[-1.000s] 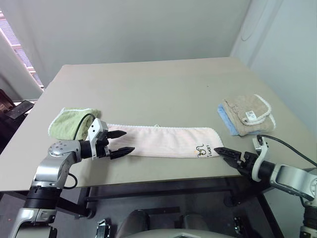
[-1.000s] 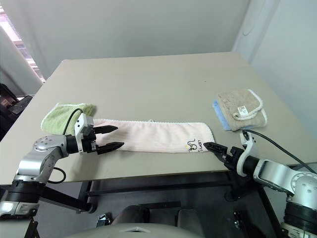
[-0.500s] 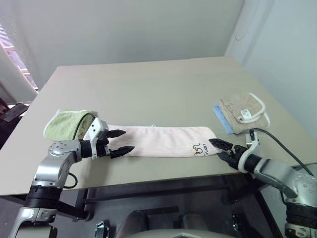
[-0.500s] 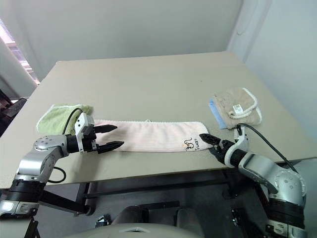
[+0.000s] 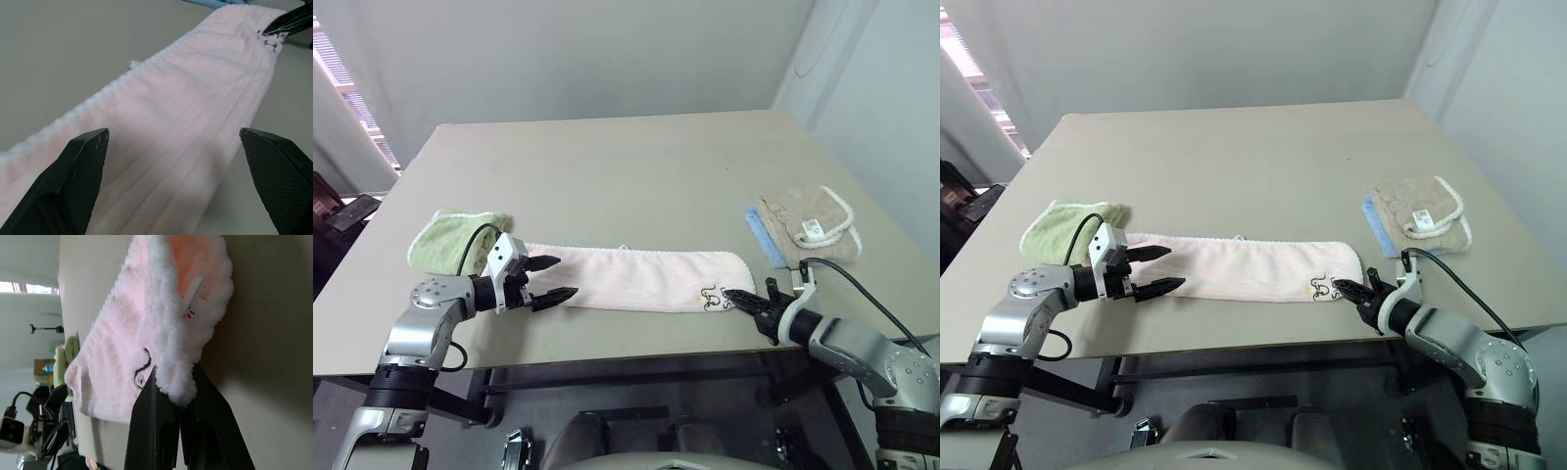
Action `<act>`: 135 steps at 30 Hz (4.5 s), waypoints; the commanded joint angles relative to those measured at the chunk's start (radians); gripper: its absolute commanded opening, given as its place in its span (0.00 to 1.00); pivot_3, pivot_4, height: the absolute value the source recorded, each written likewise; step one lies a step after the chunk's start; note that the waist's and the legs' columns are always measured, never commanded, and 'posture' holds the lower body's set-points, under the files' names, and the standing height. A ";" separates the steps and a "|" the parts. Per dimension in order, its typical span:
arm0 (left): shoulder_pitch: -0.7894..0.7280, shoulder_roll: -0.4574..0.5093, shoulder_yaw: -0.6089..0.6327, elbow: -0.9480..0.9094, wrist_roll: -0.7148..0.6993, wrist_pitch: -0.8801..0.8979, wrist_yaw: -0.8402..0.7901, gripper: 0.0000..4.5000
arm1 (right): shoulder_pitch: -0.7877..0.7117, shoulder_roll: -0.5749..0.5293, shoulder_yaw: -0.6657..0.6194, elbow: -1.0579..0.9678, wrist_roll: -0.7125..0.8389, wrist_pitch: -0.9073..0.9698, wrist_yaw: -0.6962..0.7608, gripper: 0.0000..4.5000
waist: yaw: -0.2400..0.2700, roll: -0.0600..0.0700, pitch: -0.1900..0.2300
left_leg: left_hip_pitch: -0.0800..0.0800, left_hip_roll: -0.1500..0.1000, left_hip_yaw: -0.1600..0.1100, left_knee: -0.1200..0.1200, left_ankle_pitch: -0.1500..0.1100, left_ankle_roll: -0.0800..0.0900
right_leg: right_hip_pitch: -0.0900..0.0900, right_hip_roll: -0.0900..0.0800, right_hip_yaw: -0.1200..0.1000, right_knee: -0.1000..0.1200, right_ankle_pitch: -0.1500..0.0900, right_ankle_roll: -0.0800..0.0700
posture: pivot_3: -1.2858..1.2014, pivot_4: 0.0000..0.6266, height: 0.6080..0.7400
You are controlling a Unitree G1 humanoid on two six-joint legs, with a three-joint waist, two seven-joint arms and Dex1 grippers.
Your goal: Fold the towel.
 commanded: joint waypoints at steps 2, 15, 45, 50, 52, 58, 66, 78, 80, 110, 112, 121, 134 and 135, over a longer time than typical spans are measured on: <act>-0.026 -0.003 0.009 0.011 0.006 -0.022 0.005 1.00 | 0.054 -0.100 -0.084 -0.005 -0.078 0.041 0.263 0.00 | 0.008 0.000 0.000 | 0.000 0.000 0.000 0.002 0.000 0.000 | 0.000 0.000 0.000 0.000 0.000 0.000 | 0.52 0.00 1.00; -0.044 -0.003 0.008 0.031 0.011 -0.024 0.011 1.00 | 0.080 -0.381 -0.143 0.053 -0.505 0.107 0.864 0.00 | 0.014 0.000 0.000 | 0.000 0.003 0.013 0.009 -0.001 0.000 | 0.002 0.000 0.001 -0.001 0.003 0.000 | 0.52 0.00 1.00; 0.011 -0.011 0.004 -0.003 0.046 -0.041 0.047 1.00 | -0.487 -0.004 0.581 -0.049 -1.194 -0.012 1.039 0.00 | 0.014 -0.002 0.000 | -0.002 0.006 0.019 0.009 -0.001 0.000 | -0.006 0.000 0.004 0.000 0.011 0.004 | 0.52 0.00 1.00; 0.016 -0.002 0.010 -0.010 0.044 -0.037 0.048 1.00 | -0.484 0.037 0.556 -0.046 -1.247 -0.049 1.043 0.00 | 0.012 -0.002 0.000 | -0.001 0.006 0.020 0.010 -0.001 0.000 | -0.005 0.001 0.004 0.000 0.012 0.004 | 0.52 0.00 1.00; 0.015 -0.001 0.010 -0.006 0.043 -0.038 0.047 1.00 | -0.484 0.038 0.558 -0.061 -1.256 -0.048 1.062 0.00 | 0.011 -0.002 0.000 | -0.001 0.007 0.020 0.010 -0.001 0.000 | -0.005 0.002 0.004 0.001 0.013 0.003 | 0.52 0.00 1.00; 0.010 0.001 0.008 0.002 0.045 -0.038 0.044 1.00 | -0.466 0.024 0.570 -0.115 -1.263 -0.025 1.119 0.32 | 0.011 -0.002 0.000 | -0.001 0.008 0.020 0.010 -0.001 0.000 | -0.006 0.004 0.004 0.001 0.013 0.003 | 0.52 0.00 1.00; 0.005 0.003 0.010 0.005 0.042 -0.034 0.043 1.00 | -0.458 0.032 0.482 -0.164 -1.183 0.016 1.190 0.79 | 0.012 -0.002 0.000 | -0.001 0.008 0.020 0.010 -0.001 0.000 | -0.005 0.004 0.004 0.001 0.013 0.003 | 0.52 0.00 1.00; -0.132 -0.083 0.060 -0.125 -0.164 0.162 0.079 0.92 | -0.380 -0.003 0.299 -0.123 -1.260 -0.217 1.195 0.79 | 0.013 -0.003 -0.001 | 0.000 0.008 0.021 0.012 0.000 0.000 | -0.003 0.004 0.004 0.001 0.014 0.004 | 0.52 0.00 1.00; -0.165 -0.105 0.026 -0.101 -0.159 0.157 0.047 0.79 | -0.365 -0.006 0.280 -0.131 -1.270 -0.269 1.209 0.70 | 0.011 -0.003 -0.001 | 0.000 0.008 0.022 0.012 0.000 0.000 | -0.003 0.004 0.004 0.001 0.015 0.004 | 0.52 0.00 1.00; -0.405 -0.447 -0.252 0.733 0.245 -0.350 -0.057 0.01 | -0.339 0.208 0.457 0.257 -1.686 -0.686 1.124 0.00 | -0.014 -0.003 -0.002 | 0.016 0.010 0.021 0.018 -0.002 -0.004 | 0.017 0.010 0.005 -0.002 0.017 0.007 | 0.52 0.00 1.00; -0.402 -0.441 -0.241 0.711 0.235 -0.335 -0.073 0.01 | -0.353 0.207 0.439 0.254 -1.676 -0.679 1.128 0.00 | -0.014 -0.003 -0.002 | 0.016 0.010 0.020 0.018 -0.002 -0.004 | 0.016 0.010 0.005 -0.002 0.017 0.007 | 0.52 0.00 1.00; -0.365 -0.332 -0.075 0.331 0.052 -0.062 -0.068 0.44 | -0.412 0.192 0.328 0.022 -1.469 -0.467 1.182 0.00 | -0.016 -0.003 -0.001 | 0.014 0.011 0.019 0.011 0.000 -0.001 | 0.010 0.011 0.006 -0.001 0.020 0.004 | 0.52 0.00 1.00; 0.025 0.063 0.298 -0.280 -0.341 0.608 0.119 1.00 | -0.430 0.163 0.293 -0.174 -1.222 -0.187 1.208 0.28 | -0.020 -0.001 0.001 | 0.015 0.014 0.019 0.009 -0.002 -0.004 | 0.005 0.010 0.007 -0.002 0.018 0.002 | 0.52 0.00 1.00; 0.068 0.077 0.334 -0.291 -0.360 0.632 0.132 1.00 | -0.432 0.158 0.303 -0.174 -1.222 -0.188 1.218 0.37 | -0.017 -0.001 0.001 | 0.014 0.014 0.018 0.009 -0.002 -0.004 | 0.004 0.010 0.007 -0.003 0.018 0.002 | 0.52 0.00 1.00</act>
